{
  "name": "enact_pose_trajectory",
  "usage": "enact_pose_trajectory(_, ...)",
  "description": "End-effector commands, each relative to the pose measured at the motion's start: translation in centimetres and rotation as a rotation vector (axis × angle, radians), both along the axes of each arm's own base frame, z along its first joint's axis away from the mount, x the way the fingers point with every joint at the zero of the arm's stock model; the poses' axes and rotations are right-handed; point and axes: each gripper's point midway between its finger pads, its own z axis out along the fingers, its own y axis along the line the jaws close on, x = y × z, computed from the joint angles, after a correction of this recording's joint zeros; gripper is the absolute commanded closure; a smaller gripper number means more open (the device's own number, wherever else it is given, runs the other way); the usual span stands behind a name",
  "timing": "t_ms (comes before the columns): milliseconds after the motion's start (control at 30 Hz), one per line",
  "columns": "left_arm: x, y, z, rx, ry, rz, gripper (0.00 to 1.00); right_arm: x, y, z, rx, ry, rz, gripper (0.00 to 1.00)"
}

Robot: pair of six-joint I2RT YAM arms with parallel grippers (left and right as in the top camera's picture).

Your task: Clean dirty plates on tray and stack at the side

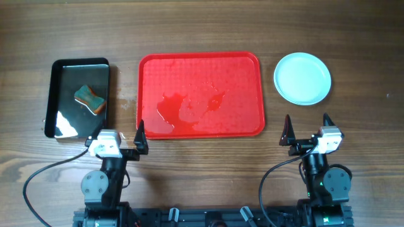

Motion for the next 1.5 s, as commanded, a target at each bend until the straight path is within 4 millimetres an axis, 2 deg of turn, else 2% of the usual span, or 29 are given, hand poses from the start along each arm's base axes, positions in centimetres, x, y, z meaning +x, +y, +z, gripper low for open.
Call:
enact_pose_trajectory(0, 0.0, 0.4, -0.3, 0.086, 0.0, 0.019, 0.0, 0.0, 0.2, 0.1, -0.017, -0.006, 0.013, 0.0)
enact_pose_trajectory(400, 0.0, 1.7, -0.3, 0.085, 0.003, 0.095, 0.0, 0.0, 0.2, 0.1, -0.017, -0.007, 0.013, 0.0)
enact_pose_trajectory(633, 0.0, 1.7, -0.3, 0.084, 0.002, 0.097, 0.0, 0.0, 0.2, 0.1, -0.017, -0.007, 0.013, 0.0)
enact_pose_trajectory(800, 0.0, 2.2, -0.2, 0.026, 0.002, 0.127, 0.0, 0.0, 0.2, 0.1, -0.017, -0.006, 0.013, 0.0)
enact_pose_trajectory(1167, 0.0, 2.2, -0.2, 0.04, 0.001, 0.13, 0.0, 0.0, 0.2, 0.1, -0.017, -0.007, 0.013, 0.0)
enact_pose_trajectory(1467, 0.0, 2.2, -0.2, 0.121, 0.0, 0.12, 0.0, 0.0, 0.2, 0.1, -0.017, -0.007, 0.013, 0.0)
